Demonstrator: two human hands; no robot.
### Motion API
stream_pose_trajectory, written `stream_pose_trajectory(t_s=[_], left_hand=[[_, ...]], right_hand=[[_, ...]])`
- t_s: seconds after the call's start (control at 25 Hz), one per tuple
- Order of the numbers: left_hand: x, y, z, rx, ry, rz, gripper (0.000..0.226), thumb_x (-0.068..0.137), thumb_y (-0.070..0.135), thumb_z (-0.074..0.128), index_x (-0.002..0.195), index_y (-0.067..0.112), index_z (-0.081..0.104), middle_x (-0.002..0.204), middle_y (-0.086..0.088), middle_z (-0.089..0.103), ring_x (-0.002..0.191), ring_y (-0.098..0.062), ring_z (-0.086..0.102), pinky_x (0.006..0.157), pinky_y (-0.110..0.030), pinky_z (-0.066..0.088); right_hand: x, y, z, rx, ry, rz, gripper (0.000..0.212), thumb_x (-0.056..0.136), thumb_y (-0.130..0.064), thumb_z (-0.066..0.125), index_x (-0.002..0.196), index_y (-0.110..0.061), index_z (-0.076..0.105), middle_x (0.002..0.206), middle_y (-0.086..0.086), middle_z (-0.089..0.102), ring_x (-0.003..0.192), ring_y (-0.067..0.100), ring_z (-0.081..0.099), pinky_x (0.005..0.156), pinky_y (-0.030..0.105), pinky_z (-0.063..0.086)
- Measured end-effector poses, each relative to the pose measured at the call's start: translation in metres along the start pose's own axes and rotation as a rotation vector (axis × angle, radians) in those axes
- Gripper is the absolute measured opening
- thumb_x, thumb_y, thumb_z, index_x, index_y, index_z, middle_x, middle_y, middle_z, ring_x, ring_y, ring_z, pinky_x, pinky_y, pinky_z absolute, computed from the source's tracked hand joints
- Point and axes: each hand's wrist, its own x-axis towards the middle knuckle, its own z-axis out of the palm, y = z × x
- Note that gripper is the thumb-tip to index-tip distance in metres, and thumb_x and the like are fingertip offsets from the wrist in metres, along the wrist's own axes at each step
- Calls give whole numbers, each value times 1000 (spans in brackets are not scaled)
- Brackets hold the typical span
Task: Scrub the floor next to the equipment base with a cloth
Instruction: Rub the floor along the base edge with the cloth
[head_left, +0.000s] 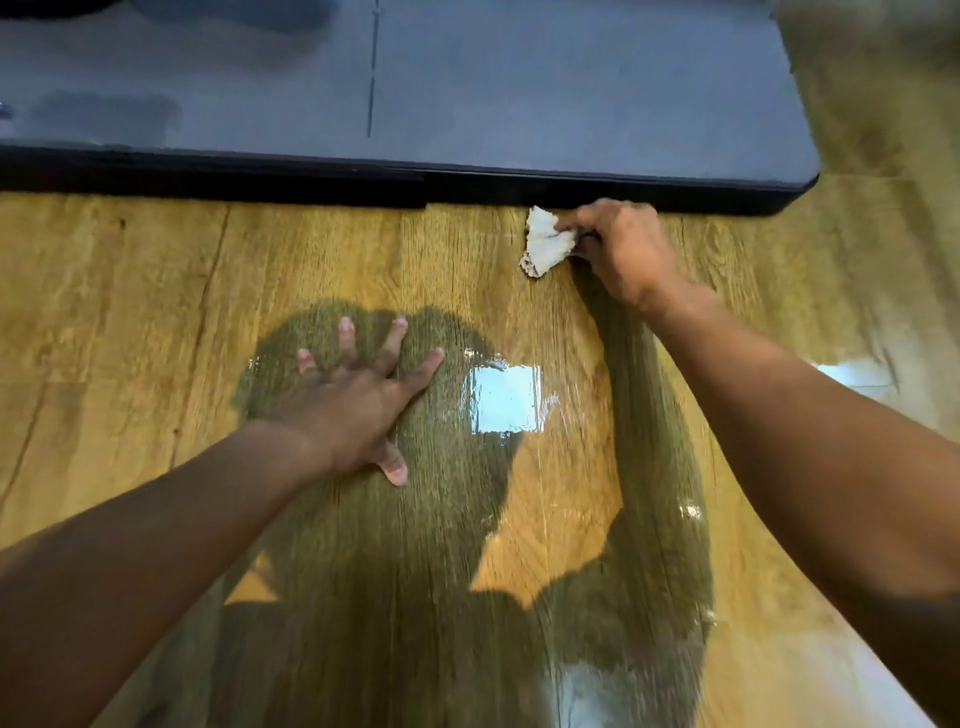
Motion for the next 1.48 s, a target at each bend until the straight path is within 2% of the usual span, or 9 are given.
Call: stream_pose_trajectory(t_s=[0.28, 0.48, 0.64, 0.72, 0.88, 0.96, 1.12, 1.32, 1.48], left_hand=[[3, -2, 3, 10, -13, -3, 126, 64, 58, 74, 125, 50, -37, 141, 1, -48, 128, -45, -34, 105, -69, 1], [5, -4, 2, -11, -23, 2, 126, 64, 59, 74, 124, 52, -37, 141, 3, -48, 131, -46, -32, 104, -69, 1], [5, -4, 7, -23, 11, 4, 126, 64, 57, 74, 126, 52, -35, 140, 3, -48, 123, -41, -36, 104, -68, 0], [7, -4, 8, -13, 15, 7, 127, 62, 59, 74, 126, 52, -36, 140, 3, -47, 124, -42, -35, 104, -69, 1], [9, -7, 7, -21, 23, 12, 130, 59, 63, 73, 129, 52, -35, 140, 4, -45, 134, -47, -27, 103, -71, 3], [7, -7, 6, -23, 28, 19, 129, 60, 63, 74, 137, 50, -29, 141, 5, -43, 136, -47, -24, 104, -71, 4], [4, -3, 4, -1, 37, 21, 128, 62, 61, 75, 142, 46, -23, 144, 3, -39, 136, -49, -21, 104, -71, 6], [-2, 3, -6, 11, 16, -2, 126, 65, 58, 76, 145, 44, -21, 152, 0, -33, 139, -47, -18, 107, -71, 10], [-5, 9, -10, 61, 17, -22, 126, 66, 55, 77, 146, 40, -20, 153, -4, -31, 140, -48, -14, 108, -68, 16]], right_hand=[[-42, 10, 0, -41, -15, -38, 29, 94, -16, 55, 123, -21, 61, 127, 0, 61, 107, 19, 61, 92, 28, 47], [-24, 11, -2, -19, 64, 132, 30, 94, -15, 55, 123, -19, 62, 126, 5, 61, 110, 22, 59, 98, 34, 46], [-107, -14, 15, 45, 45, 47, 28, 94, -6, 53, 117, -17, 64, 123, 1, 62, 101, 15, 62, 90, 13, 44], [-111, -8, 12, -6, 16, 9, 30, 93, -4, 54, 118, -18, 64, 121, -1, 64, 104, 15, 63, 92, 20, 47], [-79, -7, 3, 25, 74, 127, 29, 92, -5, 56, 118, -15, 65, 121, 3, 65, 105, 17, 63, 97, 27, 47], [-109, -18, 8, 29, 82, 147, 30, 92, -2, 56, 117, -15, 65, 120, 2, 65, 105, 17, 63, 96, 24, 46], [-207, -40, 10, 80, 37, 89, 34, 83, 6, 63, 109, -14, 70, 112, 2, 68, 99, 23, 64, 87, 37, 53], [-168, -35, 2, 28, 40, 162, 28, 92, 2, 53, 112, -11, 69, 117, 5, 66, 103, 24, 63, 90, 37, 52], [-251, -64, 10, 105, 56, 188, 29, 85, 3, 61, 106, -14, 71, 110, 2, 69, 100, 21, 64, 89, 34, 52]])
